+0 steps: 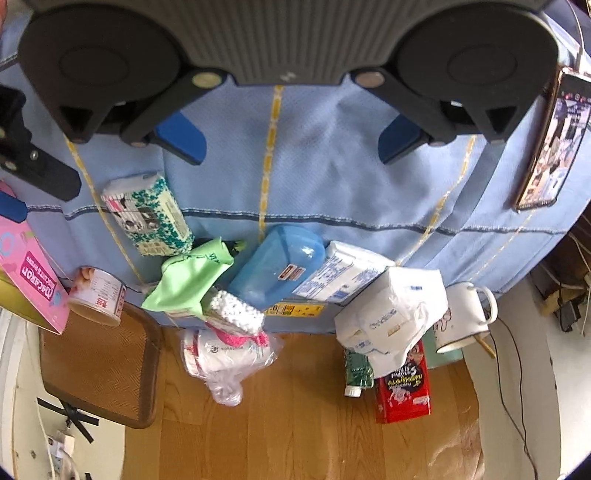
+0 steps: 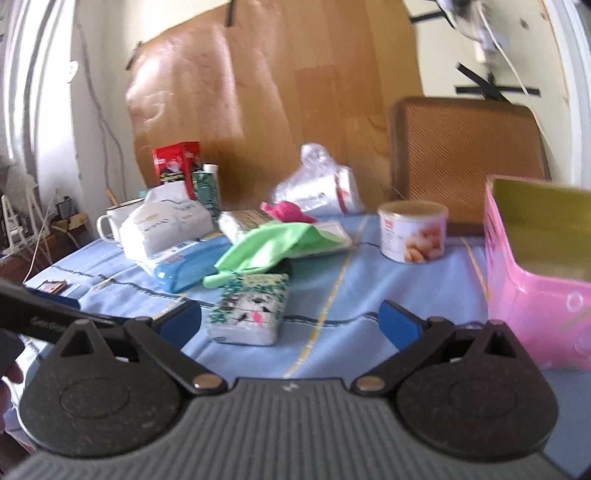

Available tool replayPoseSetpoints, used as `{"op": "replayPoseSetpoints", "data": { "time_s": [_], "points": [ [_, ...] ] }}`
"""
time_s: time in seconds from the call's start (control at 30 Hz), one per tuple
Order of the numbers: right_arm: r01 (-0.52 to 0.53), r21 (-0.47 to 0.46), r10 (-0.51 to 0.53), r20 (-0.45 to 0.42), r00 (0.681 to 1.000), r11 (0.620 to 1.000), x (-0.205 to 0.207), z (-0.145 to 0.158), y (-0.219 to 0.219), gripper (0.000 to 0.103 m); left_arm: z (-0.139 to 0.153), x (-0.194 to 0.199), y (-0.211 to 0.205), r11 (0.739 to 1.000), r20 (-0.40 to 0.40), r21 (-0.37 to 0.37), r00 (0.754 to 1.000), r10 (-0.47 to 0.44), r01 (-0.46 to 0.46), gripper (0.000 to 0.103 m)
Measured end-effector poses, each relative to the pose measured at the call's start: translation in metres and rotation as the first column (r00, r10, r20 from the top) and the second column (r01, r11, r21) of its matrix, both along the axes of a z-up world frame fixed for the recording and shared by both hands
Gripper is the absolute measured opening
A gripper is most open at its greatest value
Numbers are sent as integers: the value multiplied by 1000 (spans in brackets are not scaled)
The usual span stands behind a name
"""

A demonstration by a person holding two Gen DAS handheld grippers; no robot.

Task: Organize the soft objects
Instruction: 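Move the right gripper to the green-and-white tissue pack and grasp it, then carry the tissue pack with the right gripper into the pink tin and release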

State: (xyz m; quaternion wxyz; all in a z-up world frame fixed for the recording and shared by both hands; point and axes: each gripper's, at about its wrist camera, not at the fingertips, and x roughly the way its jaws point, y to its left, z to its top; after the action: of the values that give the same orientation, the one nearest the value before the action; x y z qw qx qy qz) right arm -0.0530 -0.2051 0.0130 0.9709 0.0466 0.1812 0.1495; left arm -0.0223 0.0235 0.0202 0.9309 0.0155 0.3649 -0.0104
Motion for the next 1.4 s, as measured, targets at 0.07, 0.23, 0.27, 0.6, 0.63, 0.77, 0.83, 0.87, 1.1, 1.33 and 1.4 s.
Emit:
{"op": "replayPoseSetpoints", "data": {
  "time_s": [0.07, 0.23, 0.27, 0.6, 0.63, 0.77, 0.83, 0.87, 1.1, 1.33, 1.4],
  "points": [
    [-13, -4, 13, -2, 1000, 1000, 0, 0, 3, 97, -2, 1, 4, 1000, -8, -5, 1000, 9, -9, 103],
    [-28, 30, 28, 8, 1000, 999, 1, 0, 8, 74, -4, 0, 15, 999, -13, -29, 999, 32, -32, 103],
    [-31, 47, 30, 14, 999, 998, -1, -1, 9, 66, -5, 1, 16, 999, -15, -29, 999, 39, -39, 103],
    [-69, -17, 69, -28, 997, 997, -4, 0, 22, 43, -5, 3, 24, 998, -7, -2, 998, 65, -65, 103],
    [-69, -29, 68, -37, 997, 997, -3, 0, 23, 43, -5, 3, 24, 998, -7, 0, 998, 65, -65, 103],
    [-64, -29, 62, -61, 996, 998, -1, 0, 23, 44, -7, 4, 26, 998, -7, 8, 998, 69, -69, 103],
    [-63, -27, 61, -71, 996, 998, 1, -1, 24, 48, -8, 5, 28, 997, -8, 9, 997, 71, -71, 103],
    [-64, -27, 62, -74, 995, 998, 1, -1, 25, 53, -8, 5, 28, 997, -8, 9, 997, 73, -73, 103],
    [-91, -34, 87, -107, 990, 995, 6, -3, 33, 76, -11, 6, 31, 997, -9, 13, 997, 72, -72, 103],
    [-133, -65, 122, -156, 980, 989, 25, -4, 45, 85, -6, 6, 34, 997, 2, -74, 1000, 6, -6, 103],
    [-141, -60, 129, -174, 976, 988, 32, -6, 46, 86, -3, 8, 33, 997, 2, -83, 1000, 10, -9, 102]
  ]
}}
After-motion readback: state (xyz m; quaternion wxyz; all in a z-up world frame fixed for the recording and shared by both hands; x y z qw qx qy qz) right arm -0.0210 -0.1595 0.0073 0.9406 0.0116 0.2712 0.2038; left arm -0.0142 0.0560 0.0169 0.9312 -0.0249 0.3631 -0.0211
